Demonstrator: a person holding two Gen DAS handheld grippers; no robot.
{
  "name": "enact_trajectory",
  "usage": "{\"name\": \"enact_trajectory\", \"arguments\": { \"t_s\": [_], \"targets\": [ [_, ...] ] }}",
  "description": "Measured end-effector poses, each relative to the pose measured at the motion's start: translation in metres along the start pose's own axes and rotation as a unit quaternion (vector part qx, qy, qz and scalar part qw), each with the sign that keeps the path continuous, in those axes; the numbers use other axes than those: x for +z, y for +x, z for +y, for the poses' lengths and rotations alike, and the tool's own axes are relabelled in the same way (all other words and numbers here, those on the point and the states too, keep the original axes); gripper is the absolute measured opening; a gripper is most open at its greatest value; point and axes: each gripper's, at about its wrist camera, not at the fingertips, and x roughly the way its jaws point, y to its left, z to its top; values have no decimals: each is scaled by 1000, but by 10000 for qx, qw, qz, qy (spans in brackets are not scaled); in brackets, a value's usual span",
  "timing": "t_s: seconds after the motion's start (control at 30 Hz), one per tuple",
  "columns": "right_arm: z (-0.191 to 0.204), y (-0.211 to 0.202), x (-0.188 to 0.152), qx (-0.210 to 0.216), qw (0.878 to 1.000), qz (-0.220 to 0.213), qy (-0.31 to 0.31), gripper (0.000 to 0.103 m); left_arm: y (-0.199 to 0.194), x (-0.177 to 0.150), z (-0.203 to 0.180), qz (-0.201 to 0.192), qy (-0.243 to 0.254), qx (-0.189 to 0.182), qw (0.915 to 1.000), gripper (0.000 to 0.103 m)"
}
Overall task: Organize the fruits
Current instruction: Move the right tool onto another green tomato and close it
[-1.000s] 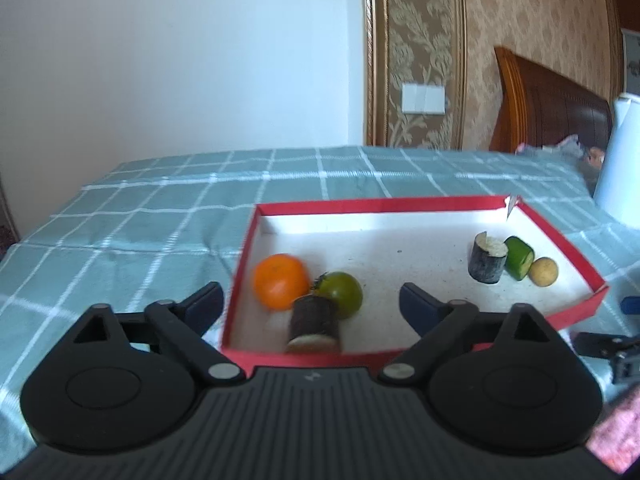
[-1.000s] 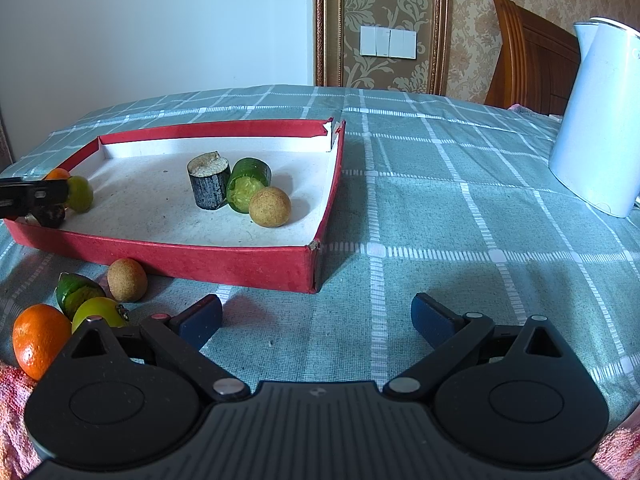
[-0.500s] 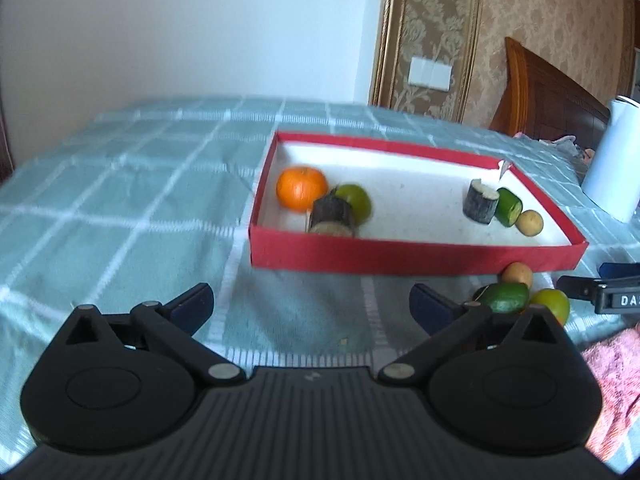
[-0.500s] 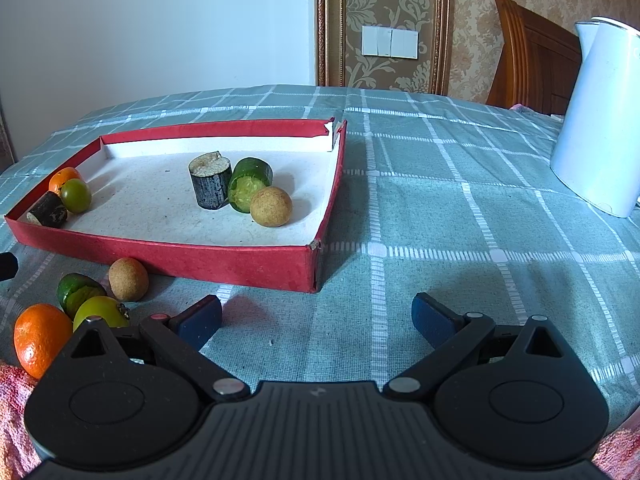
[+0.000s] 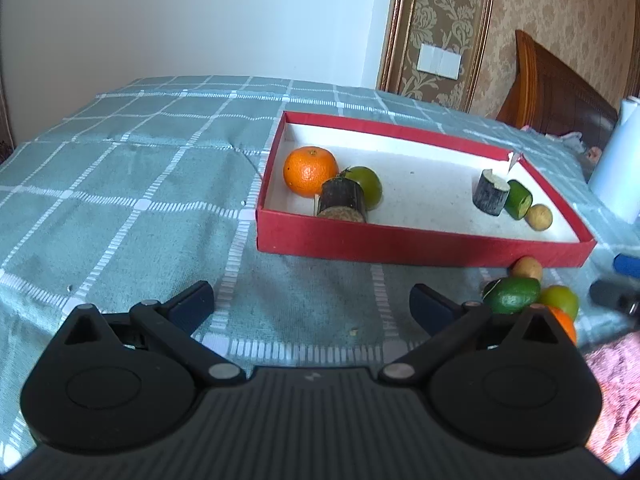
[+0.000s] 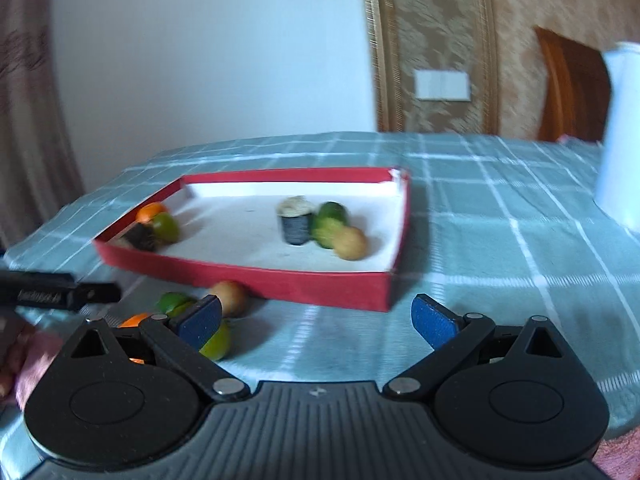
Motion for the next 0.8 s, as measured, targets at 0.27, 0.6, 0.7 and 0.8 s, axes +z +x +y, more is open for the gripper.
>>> {"name": "enact_trajectory", "arguments": {
  "t_s": [0.27, 0.6, 0.7, 0.8],
  "targets": [
    [31, 8, 0, 96, 9977, 46, -674, 101, -1, 0, 3, -27, -66, -61, 10000, 103],
    [37, 13, -5, 27, 9877, 348, -1522, 101, -2, 0, 4, -50, -119, -101, 9999, 103],
    [42, 18, -4, 8, 9894, 105, -1451, 101, -3, 0, 4, -58, -136, -115, 9998, 103],
    [41, 24, -1, 207, 9910, 133, -1314, 91, -3, 0, 4, -64, -148, -125, 9998, 103]
  ]
}}
